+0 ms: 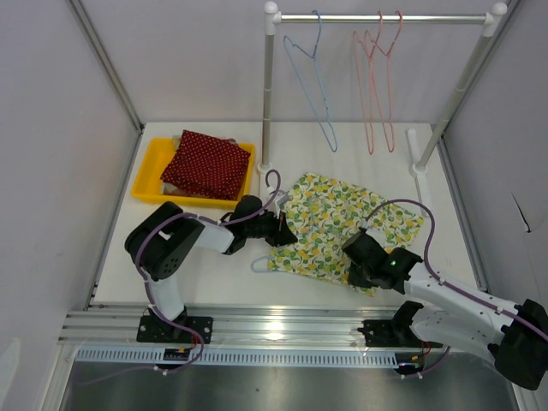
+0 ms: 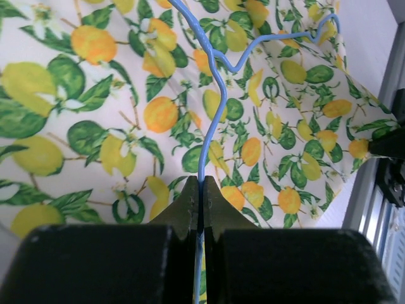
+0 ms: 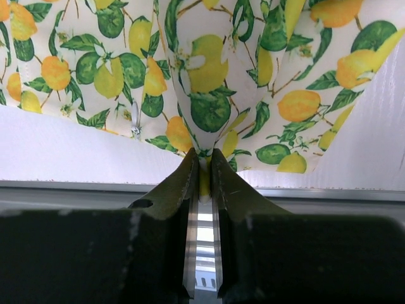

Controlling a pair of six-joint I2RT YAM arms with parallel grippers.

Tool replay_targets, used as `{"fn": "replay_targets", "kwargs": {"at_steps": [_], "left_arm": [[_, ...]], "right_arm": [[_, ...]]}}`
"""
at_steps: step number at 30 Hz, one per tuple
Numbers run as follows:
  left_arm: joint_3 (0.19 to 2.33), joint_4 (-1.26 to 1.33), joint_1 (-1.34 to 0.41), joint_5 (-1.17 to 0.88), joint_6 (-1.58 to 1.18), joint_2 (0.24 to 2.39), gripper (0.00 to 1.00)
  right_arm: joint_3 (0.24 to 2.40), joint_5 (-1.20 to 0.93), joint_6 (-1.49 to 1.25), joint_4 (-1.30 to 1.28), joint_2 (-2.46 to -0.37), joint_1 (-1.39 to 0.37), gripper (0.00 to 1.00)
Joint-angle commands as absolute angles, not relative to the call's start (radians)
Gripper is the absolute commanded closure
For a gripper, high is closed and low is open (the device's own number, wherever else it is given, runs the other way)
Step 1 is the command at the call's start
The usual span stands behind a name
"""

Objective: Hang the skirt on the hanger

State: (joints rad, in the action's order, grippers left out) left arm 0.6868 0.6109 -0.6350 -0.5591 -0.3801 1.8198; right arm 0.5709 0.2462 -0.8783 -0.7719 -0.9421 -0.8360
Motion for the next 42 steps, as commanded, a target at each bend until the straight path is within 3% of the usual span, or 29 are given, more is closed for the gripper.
{"fn": "replay_targets", "kwargs": {"at_steps": [1,7,9,17,27,32,42], "left_arm": [[0.703,0.627,-0.623,-0.496,-0.321,1.787,1.00],[0.706,0.626,-0.623,-0.526,-0.305,1.789,1.00],[0.704,0.629,-0.623,-0.540,-0.301,1.792,1.00],[0.718,0.626,-0.623,-0.563,-0.293,1.801,1.00],[0.741,0.607,-0.623,-0.589,-0.287,1.799,1.00],[0.753,0.601,-0.621,-0.595,-0.282,1.813,1.00],[0.764,0.601,-0.623,-0.607,-0.284,1.832,1.00]], "right_arm": [[0.601,0.258,-0.910,-0.827,-0.923,-0.844,0.81],[0.614,0.282,-0.905,-0.807,-0.877,-0.877,0.40],[0.643,0.314,-0.891,-0.801,-0.877,-0.909,0.33],[0.693,0.391,-0.756,-0.459,-1.067,-1.090,0.28],[0.733,0.434,-0.578,0.079,-1.405,-1.164,0.28],[0.805,0.439,-0.540,0.159,-1.580,-1.178,0.28],[0.842,0.482,-0.552,0.189,-1.716,-1.209,0.30]]}}
